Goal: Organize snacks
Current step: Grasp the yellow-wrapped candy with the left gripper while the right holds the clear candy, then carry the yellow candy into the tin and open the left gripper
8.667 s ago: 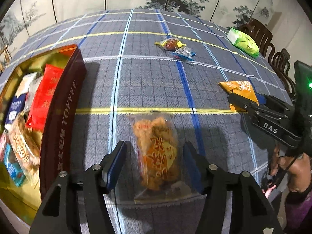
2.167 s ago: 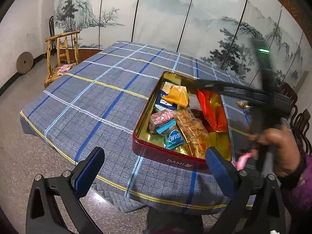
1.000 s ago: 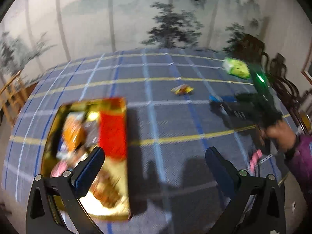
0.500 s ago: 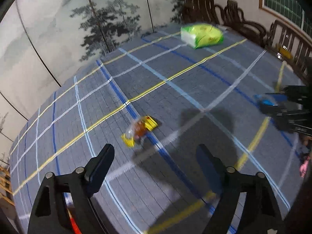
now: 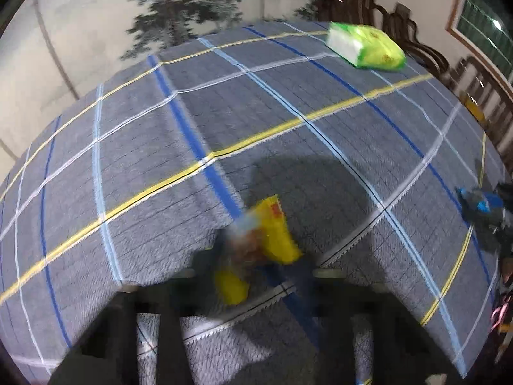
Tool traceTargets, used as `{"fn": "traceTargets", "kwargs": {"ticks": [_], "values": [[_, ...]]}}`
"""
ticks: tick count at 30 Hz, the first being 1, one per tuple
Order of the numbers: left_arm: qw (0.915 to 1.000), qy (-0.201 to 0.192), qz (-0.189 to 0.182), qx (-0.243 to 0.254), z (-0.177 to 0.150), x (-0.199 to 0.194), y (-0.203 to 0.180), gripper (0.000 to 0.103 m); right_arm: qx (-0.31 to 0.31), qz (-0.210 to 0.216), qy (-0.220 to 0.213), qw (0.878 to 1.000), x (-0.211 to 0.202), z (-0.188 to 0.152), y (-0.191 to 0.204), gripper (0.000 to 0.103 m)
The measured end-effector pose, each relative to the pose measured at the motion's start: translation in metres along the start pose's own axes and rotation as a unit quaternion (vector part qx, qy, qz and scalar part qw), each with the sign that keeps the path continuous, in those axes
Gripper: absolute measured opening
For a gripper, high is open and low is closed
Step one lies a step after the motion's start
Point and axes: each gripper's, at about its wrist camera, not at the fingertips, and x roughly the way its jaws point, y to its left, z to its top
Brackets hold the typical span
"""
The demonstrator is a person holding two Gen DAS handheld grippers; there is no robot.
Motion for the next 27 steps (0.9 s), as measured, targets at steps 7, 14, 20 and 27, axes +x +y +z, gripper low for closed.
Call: {"fn": "traceTargets", "kwargs": {"ticks": [7, 14, 20, 27], "values": [[0.9895, -0.031, -0.051, -0.132, -0.057, -0.048, -0.019, 0.023, -0.001, -0.004, 0.020, 1.000, 0.008, 0.002, 0.000, 0.035], [0.9825, -0.071, -0.031, -0.169, -0.132, -0.115, -0.071, 0.023, -0.004, -0.013, 0.026, 1.000, 0.011, 0.003, 0.002, 0.035], [0.9803, -0.099, 0.001, -0.171, -0.171, -0.159, -0.085, 0.023, -0.020, -0.032, 0.029, 0.999, 0.013, 0.004, 0.009, 0.036], [0.9785, -0.124, 0.053, -0.156, -0.195, -0.191, -0.089, 0.023, -0.029, -0.044, 0.030, 0.998, 0.014, 0.002, 0.012, 0.036]]}}
